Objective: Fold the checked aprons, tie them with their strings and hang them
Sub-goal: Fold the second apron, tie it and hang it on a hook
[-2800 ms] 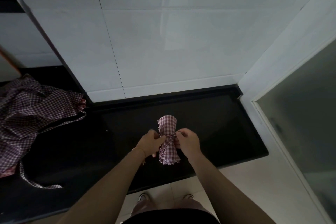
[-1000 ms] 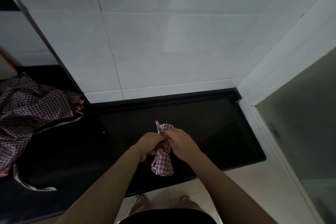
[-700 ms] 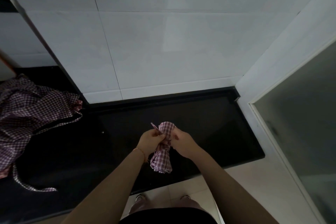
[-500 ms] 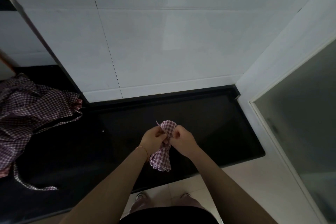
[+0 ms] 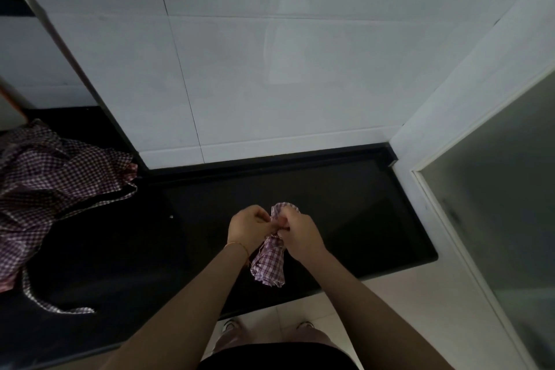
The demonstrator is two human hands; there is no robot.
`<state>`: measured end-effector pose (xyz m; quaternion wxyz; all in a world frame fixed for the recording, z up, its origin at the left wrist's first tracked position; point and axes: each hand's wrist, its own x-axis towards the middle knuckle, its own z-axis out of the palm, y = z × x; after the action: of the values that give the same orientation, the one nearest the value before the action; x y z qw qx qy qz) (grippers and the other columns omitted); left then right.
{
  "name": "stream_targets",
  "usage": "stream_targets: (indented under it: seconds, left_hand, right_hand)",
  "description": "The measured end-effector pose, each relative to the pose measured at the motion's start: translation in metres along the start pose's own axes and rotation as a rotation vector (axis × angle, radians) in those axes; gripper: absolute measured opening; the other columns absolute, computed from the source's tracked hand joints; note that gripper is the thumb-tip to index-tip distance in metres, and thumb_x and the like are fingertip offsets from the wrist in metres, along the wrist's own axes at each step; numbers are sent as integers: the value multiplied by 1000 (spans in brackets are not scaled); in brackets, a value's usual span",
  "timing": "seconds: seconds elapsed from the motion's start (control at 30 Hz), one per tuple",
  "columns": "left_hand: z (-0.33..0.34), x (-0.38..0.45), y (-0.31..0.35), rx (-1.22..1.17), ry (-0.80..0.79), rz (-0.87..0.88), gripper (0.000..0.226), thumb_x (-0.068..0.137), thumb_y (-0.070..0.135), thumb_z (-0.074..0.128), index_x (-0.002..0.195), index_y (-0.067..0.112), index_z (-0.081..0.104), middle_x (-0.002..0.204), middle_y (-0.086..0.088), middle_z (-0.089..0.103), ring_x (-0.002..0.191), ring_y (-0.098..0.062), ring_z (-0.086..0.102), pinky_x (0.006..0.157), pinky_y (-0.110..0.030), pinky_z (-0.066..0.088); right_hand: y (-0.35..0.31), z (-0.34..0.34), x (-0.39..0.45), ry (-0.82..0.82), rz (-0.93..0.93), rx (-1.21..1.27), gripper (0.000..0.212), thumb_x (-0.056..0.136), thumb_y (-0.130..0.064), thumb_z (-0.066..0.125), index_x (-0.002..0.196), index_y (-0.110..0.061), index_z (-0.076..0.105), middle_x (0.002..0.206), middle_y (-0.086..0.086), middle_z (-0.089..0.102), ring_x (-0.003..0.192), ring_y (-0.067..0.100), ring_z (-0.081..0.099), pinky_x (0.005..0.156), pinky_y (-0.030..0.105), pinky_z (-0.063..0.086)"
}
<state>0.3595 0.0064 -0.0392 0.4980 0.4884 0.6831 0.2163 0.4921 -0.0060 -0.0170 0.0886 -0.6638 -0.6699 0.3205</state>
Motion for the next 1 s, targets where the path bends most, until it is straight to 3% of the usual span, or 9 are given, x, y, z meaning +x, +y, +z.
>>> stream_targets:
  seconds: [0.1, 0.2, 0.3, 0.43, 0.53, 0.67, 0.77, 0.87, 1.0]
  left_hand:
    - [-5, 1, -1, 54, -92, 14, 14, 82, 28, 76, 88, 24, 64, 88, 6, 69, 83, -6, 66, 78, -25, 57]
    - [-6, 0, -1, 104, -186, 40, 15, 83, 18, 75, 91, 25, 66, 97, 8, 67, 94, -5, 64, 85, -23, 53]
    - [-2, -3, 1, 124, -154, 61, 18, 85, 12, 72, 90, 27, 63, 97, 9, 65, 91, -3, 61, 75, -16, 48]
    - [2, -3, -3, 178, -85, 161, 19, 87, 11, 68, 90, 28, 60, 94, 9, 63, 88, -5, 60, 78, -19, 50]
    - [-2, -1, -7, 283, -130, 212, 17, 89, 9, 61, 95, 25, 58, 98, 6, 62, 89, -9, 59, 83, -27, 53]
    - [-4, -6, -12, 290, -9, 295, 20, 88, 6, 62, 87, 23, 51, 98, 2, 51, 77, -11, 54, 71, -24, 51]
    - [-5, -8, -19, 246, -31, 315, 23, 82, 14, 74, 84, 28, 55, 105, 4, 49, 85, -10, 58, 80, -23, 54]
    - [-2, -9, -20, 266, -57, 321, 21, 80, 24, 78, 96, 24, 64, 109, 7, 49, 92, -7, 57, 86, -22, 53]
    - [2, -9, -16, 307, 0, 280, 11, 85, 25, 74, 88, 21, 64, 103, 8, 49, 84, -5, 53, 74, -14, 44]
  right_hand:
    - [3, 3, -3, 28, 20, -6, 12, 96, -12, 56, 102, -22, 58, 99, -5, 63, 92, 9, 62, 84, 27, 54]
    - [4, 3, 4, -46, 43, -96, 13, 98, -15, 54, 108, -22, 58, 103, -2, 63, 95, 12, 61, 87, 30, 53]
    - [3, 5, 10, -133, 18, -179, 23, 98, -11, 51, 119, -12, 59, 116, 9, 61, 109, 24, 59, 90, 27, 46]
    - [0, 3, 7, -152, 7, -247, 20, 98, -18, 53, 118, -15, 56, 119, 4, 54, 100, 14, 54, 91, 30, 47]
    - [1, 2, 9, -237, 76, -62, 20, 101, -18, 48, 116, -15, 61, 113, 4, 59, 97, 15, 59, 90, 34, 52]
    - [-6, -7, 11, -364, 416, 429, 15, 103, -17, 46, 104, -17, 61, 91, 2, 61, 78, 12, 57, 70, 26, 51]
    - [1, -8, 12, -357, 560, 672, 14, 102, -10, 49, 100, -12, 62, 78, 3, 55, 67, 11, 52, 75, 32, 52]
    - [7, -4, 14, -349, 601, 763, 13, 100, -7, 52, 106, -7, 64, 81, 5, 57, 68, 12, 54, 76, 33, 52]
    - [7, -5, 10, -346, 554, 839, 20, 98, -2, 53, 115, 1, 63, 90, 9, 61, 73, 14, 57, 75, 30, 54]
